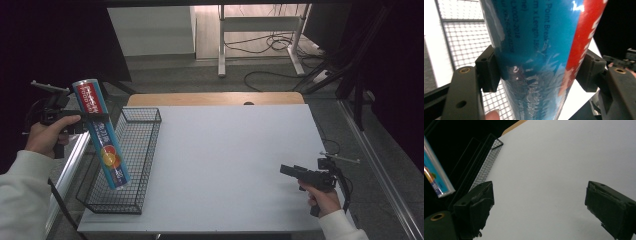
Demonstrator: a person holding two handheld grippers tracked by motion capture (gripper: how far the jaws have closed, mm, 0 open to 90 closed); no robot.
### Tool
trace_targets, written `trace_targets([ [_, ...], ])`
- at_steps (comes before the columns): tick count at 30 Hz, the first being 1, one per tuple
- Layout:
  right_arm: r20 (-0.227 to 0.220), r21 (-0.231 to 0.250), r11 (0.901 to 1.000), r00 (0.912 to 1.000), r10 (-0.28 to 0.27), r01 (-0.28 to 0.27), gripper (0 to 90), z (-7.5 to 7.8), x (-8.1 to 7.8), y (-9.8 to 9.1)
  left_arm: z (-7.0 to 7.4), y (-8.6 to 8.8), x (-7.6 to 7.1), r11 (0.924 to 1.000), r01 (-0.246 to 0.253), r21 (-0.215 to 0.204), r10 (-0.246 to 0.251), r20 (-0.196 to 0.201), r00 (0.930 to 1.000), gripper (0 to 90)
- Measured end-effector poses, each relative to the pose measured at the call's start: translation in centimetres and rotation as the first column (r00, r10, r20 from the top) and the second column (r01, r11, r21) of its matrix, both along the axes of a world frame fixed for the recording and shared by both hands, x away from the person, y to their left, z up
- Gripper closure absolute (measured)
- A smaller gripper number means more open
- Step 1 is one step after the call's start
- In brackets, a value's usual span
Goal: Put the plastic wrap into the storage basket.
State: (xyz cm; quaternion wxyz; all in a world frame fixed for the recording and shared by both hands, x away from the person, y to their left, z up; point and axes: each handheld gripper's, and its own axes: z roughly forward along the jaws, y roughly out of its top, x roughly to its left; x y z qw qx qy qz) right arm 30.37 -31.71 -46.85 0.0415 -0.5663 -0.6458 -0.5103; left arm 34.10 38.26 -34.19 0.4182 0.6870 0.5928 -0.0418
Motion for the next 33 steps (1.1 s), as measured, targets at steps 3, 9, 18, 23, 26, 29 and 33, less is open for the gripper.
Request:
trace_targets([
  [3, 0.0, -0.001, 1.0, 1.0, 0.003, -0.003, 8.8, 0.0, 0.0, 0.0, -0.8, 0.1, 0.2, 0.9999, -0.003, 0.016, 0.003, -0.012, 0.9999, 32.0],
  [9, -0.002, 0.001, 1.0, 1.0, 0.007, -0.007, 8.7, 0.0, 0.0, 0.1, -2.2, -0.1, 0.6, 0.9977, 0.008, 0.067, -0.006, -0.039, 0.9992, 32.0],
  [18, 0.001, -0.001, 1.0, 1.0, 0.01, -0.01, 8.7, 0.0, -0.1, 0.1, -4.5, -0.9, 1.7, 0.9916, 0.023, 0.128, -0.01, -0.097, 0.9952, 32.0],
  [23, 0.002, 0.003, 1.0, 1.0, 0.007, -0.007, 8.6, 0.1, -0.1, -0.1, -5.5, -1.6, 2.6, 0.9874, 0.03, 0.155, -0.011, -0.119, 0.9928, 32.0],
  [26, 0.003, 0.002, 1.0, 1.0, 0.006, -0.006, 8.6, 0.0, -0.1, 0.0, -5.8, -2.0, 3.2, 0.9861, 0.035, 0.162, -0.013, -0.133, 0.991, 32.0],
  [29, 0.003, 0.004, 1.0, 1.0, 0.008, -0.008, 8.6, 0.1, -0.1, -0.1, -6.1, -2.5, 3.9, 0.9843, 0.035, 0.173, -0.012, -0.137, 0.9905, 31.9],
  [33, 0.002, 0.003, 1.0, 1.0, 0.005, -0.005, 8.6, 0.1, 0.0, -0.1, -6.8, -3.6, 5.2, 0.9812, 0.037, 0.189, -0.009, -0.148, 0.9889, 31.9],
])
